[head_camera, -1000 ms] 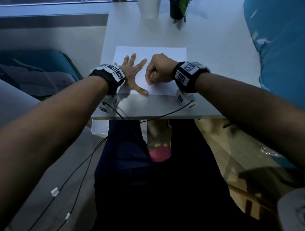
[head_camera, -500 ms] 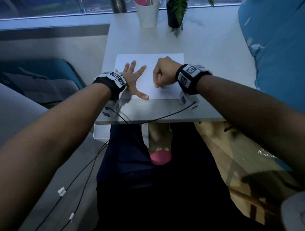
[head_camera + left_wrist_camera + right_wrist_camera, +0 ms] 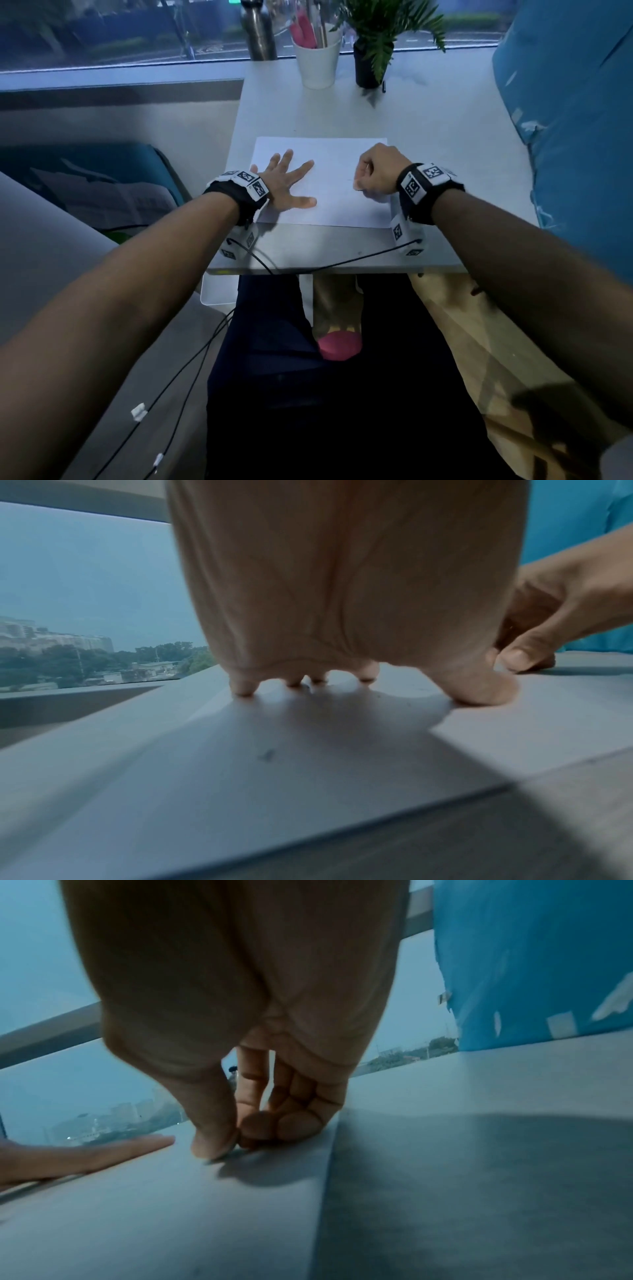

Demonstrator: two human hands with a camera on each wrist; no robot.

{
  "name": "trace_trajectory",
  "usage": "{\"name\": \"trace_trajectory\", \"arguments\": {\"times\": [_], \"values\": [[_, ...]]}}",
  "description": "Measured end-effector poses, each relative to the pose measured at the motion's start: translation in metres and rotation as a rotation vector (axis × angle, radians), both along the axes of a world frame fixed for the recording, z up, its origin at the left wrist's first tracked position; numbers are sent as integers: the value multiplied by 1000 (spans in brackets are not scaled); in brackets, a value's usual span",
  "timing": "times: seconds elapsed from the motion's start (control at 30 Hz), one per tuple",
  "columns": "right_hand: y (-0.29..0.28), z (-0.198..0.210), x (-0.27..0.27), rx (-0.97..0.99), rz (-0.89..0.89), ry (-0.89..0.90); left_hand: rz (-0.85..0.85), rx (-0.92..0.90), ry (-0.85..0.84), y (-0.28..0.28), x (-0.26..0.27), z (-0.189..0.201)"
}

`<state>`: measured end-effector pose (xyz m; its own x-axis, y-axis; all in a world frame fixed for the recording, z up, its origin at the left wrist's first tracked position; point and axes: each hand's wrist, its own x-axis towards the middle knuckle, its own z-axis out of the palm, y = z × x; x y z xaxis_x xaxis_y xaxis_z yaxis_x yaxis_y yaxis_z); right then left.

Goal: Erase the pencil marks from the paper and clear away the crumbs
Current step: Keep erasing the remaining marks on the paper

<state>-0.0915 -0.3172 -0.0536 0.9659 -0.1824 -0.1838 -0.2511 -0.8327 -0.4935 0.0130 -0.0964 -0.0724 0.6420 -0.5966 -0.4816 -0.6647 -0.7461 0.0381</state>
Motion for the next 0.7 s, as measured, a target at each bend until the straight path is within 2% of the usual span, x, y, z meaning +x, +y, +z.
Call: {"name": "trace_trajectory", "arguments": {"times": [0.17, 0.23, 0.3, 0.4, 0.5, 0.57, 0.7], "values": [[2, 0, 1, -11, -1, 4, 95, 37, -150, -1, 9, 8], [1, -2, 2, -1, -1, 6, 61, -9, -242, -1, 3, 13], [1, -3, 3, 8, -1, 3, -101, -85, -225, 3, -9, 15], [0, -4, 3, 13, 5, 2, -425, -151, -102, 10, -41, 10], [-1, -4, 3, 4, 14, -4, -540, -143, 67, 19, -66, -1], [0, -3, 3, 18, 11, -4, -477, -120, 50, 25, -62, -3], [3, 1, 0, 44, -10, 4, -172, 38, -81, 27, -32, 10]]}}
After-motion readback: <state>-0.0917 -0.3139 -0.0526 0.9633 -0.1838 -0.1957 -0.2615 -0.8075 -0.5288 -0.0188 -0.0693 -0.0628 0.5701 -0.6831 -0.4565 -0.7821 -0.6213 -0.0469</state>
